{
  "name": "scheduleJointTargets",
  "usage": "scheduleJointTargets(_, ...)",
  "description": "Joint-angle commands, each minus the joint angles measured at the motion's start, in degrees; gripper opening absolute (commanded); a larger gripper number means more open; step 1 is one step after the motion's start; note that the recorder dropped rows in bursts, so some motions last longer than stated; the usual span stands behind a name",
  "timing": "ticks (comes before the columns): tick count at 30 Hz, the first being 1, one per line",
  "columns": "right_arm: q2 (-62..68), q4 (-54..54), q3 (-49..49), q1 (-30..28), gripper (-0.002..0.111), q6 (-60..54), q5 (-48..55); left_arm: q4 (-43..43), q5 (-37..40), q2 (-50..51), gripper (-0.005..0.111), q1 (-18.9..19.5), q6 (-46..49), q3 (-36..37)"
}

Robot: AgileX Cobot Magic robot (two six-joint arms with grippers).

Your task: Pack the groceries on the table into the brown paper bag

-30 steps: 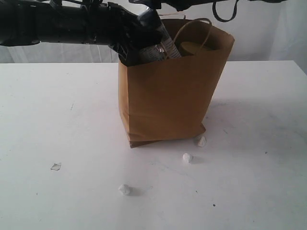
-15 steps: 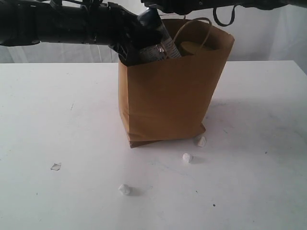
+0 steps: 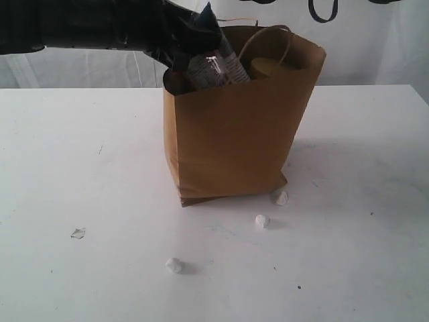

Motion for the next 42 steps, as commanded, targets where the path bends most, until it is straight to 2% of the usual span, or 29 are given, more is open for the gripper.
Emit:
scheduleJointTargets(1,-0.4,-0.3,-0.1,-0.1,0.0,-0.4,1.9,-1.4,1.3,-1.1,0.085,0.1,-0.8,0.1)
scheduleJointTargets(6,-0.4,-0.3,-0.1,-0.1,0.0,-0.4,3.4,-1.4,1.5,-1.1,0.086,0.1,-0.8,0.1)
scheduleJointTargets(10,-0.4,-0.3,-0.1,-0.1,0.0,-0.4,3.4,-0.9,1.4,-4.8,0.086,0.1,-0.8,-2.2)
scheduleJointTargets(12,-0.4,-0.7,-0.1,-0.1,0.0,-0.4,3.4,1.8,1.3,-7.7,0.086,0.1,-0.8,-3.0)
scheduleJointTargets(14,-0.4,-2.2,-0.1,-0.1,0.0,-0.4,3.2,8.9,1.3,-10.6,0.086,0.1,-2.1,-3.0)
scheduleJointTargets(18,-0.4,-4.5,-0.1,-0.1,0.0,4.5,2.8,22.4,-3.4,-16.5,0.086,0.1,-14.2,-3.0)
scheduleJointTargets(20,0.3,-5.5,0.3,-0.1,0.0,5.7,7.1,29.0,-6.9,-17.7,0.086,0.2,-19.5,-2.6)
scheduleJointTargets(22,1.7,-11.0,1.0,-0.1,0.0,5.7,13.7,35.8,-9.7,-18.4,0.086,1.3,-25.7,-2.1)
scheduleJointTargets(25,4.5,-19.4,3.2,-0.1,0.0,10.1,19.3,45.6,-10.2,-19.6,0.086,5.0,-36.0,-1.3)
scheduleJointTargets(29,6.9,-21.2,4.2,-0.1,0.0,12.4,17.5,47.8,-8.4,-20.9,0.086,11.5,-47.6,-1.3)
scheduleJointTargets(31,7.0,-21.2,4.2,-0.1,0.0,12.4,15.1,47.7,-6.8,-21.0,0.086,14.1,-51.2,-1.3)
scheduleJointTargets(35,7.0,-21.8,4.2,-0.1,0.0,12.4,8.2,47.7,0.7,-20.9,0.086,17.4,-51.8,-1.3)
scheduleJointTargets(42,9.8,-22.0,4.2,-0.1,0.0,12.4,-4.1,46.9,23.2,-20.9,0.086,17.8,-51.8,-1.3)
